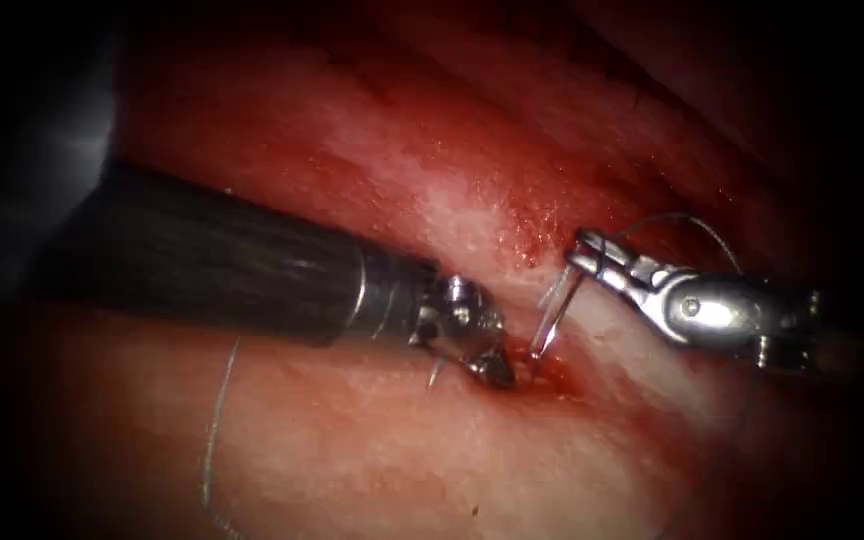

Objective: Wound Closure

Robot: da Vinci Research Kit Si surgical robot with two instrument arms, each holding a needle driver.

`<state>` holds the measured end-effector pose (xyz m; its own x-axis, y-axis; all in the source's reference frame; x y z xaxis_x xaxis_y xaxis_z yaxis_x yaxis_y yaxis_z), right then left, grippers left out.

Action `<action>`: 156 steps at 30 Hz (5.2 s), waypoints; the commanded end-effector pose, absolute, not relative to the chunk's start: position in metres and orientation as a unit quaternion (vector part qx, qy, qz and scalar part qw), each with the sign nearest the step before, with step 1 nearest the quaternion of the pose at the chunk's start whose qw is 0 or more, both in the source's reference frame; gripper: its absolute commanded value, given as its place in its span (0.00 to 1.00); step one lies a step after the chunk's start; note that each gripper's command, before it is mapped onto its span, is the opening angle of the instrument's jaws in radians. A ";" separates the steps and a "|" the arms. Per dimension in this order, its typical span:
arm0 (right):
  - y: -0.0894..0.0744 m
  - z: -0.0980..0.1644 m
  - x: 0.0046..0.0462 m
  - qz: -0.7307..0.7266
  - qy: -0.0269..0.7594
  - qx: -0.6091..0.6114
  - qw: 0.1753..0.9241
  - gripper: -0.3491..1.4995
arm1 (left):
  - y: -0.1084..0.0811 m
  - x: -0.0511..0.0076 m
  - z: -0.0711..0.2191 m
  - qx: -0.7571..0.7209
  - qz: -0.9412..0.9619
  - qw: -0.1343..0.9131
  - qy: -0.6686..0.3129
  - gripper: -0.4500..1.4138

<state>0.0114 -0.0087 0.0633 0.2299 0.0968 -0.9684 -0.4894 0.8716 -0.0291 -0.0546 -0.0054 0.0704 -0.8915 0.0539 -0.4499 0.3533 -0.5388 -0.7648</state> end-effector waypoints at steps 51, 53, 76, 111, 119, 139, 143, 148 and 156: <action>-0.012 0.066 0.0142 0.053 0.557 -0.226 0.798 0.00 | -0.009 -0.0543 0.066 0.293 -0.872 0.035 0.391 0.39; -0.012 0.066 0.0142 0.056 0.558 -0.225 0.797 0.00 | -0.009 -0.0538 0.066 0.297 -0.870 0.031 0.392 0.39; -0.010 0.066 0.0143 0.161 0.579 -0.155 0.784 0.00 | -0.009 -0.0518 0.067 0.371 -0.871 -0.035 0.321 0.33; -0.010 0.067 0.0153 0.233 0.585 -0.050 0.775 0.00 | -0.012 -0.0509 0.069 0.364 -0.873 -0.049 0.322 0.26; -0.009 0.066 0.0150 0.272 0.581 -0.027 0.767 0.00 | -0.013 -0.0516 0.069 0.365 -0.871 -0.048 0.325 0.26; -0.007 0.065 0.0148 0.396 0.542 -0.009 0.741 0.00 | -0.014 -0.0516 0.070 0.361 -0.871 -0.051 0.330 0.25; -0.007 0.065 0.0148 0.411 0.537 -0.002 0.737 0.00 | -0.014 -0.0515 0.070 0.361 -0.871 -0.051 0.330 0.25; -0.007 0.065 0.0150 0.436 0.531 0.030 0.726 0.00 | -0.014 -0.0514 0.070 0.361 -0.871 -0.050 0.330 0.25; -0.007 0.066 0.0160 0.486 0.530 0.135 0.682 0.00 | -0.014 -0.0513 0.070 0.362 -0.870 -0.050 0.331 0.25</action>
